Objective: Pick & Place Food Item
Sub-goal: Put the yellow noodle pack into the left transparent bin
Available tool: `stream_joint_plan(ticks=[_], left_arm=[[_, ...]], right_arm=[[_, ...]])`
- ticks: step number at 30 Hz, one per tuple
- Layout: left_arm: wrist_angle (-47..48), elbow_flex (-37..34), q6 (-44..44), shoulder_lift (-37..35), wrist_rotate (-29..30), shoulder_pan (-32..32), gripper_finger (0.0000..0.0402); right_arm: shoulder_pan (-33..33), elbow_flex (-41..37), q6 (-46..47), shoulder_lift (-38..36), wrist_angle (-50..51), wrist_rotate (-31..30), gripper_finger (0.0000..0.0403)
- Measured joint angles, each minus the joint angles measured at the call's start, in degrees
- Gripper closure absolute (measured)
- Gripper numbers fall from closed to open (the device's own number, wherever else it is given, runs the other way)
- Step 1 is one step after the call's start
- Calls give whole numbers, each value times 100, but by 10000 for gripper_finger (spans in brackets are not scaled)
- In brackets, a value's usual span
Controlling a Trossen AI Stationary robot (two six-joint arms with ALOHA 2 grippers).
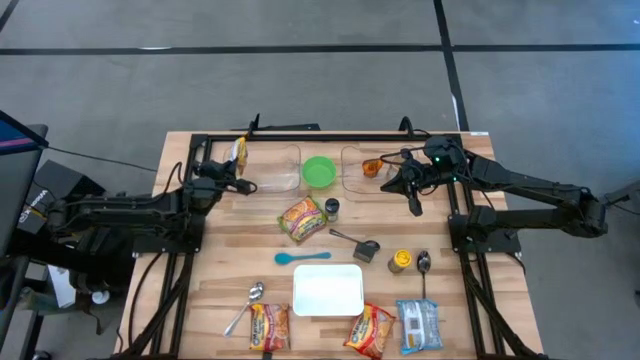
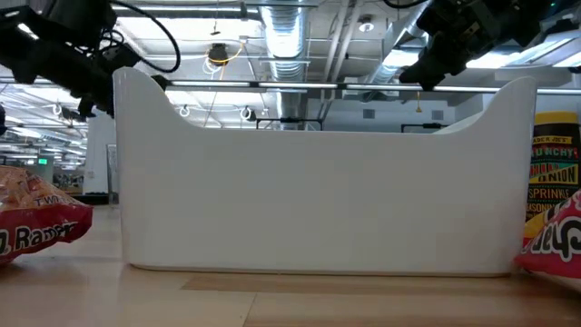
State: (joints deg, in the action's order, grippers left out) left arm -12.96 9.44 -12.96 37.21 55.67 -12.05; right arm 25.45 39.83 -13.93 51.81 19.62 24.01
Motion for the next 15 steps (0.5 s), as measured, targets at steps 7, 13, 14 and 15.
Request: stream_joint_plan(ticks=[7,13,14,15], left_arm=[[-266,-397,-244,2,102,0,396],[-407,-580,-242,0,143,-55,396],[-417,-609,-242,0,145,-61,396],[-419,-645,-242,0,143,-61,396]], right_arm=[[2,0,-2,0,0,0,390],[2,0,-1,0,0,0,390],[0,0,0,0,2,0,390],[2,0,-2,0,0,0,390]])
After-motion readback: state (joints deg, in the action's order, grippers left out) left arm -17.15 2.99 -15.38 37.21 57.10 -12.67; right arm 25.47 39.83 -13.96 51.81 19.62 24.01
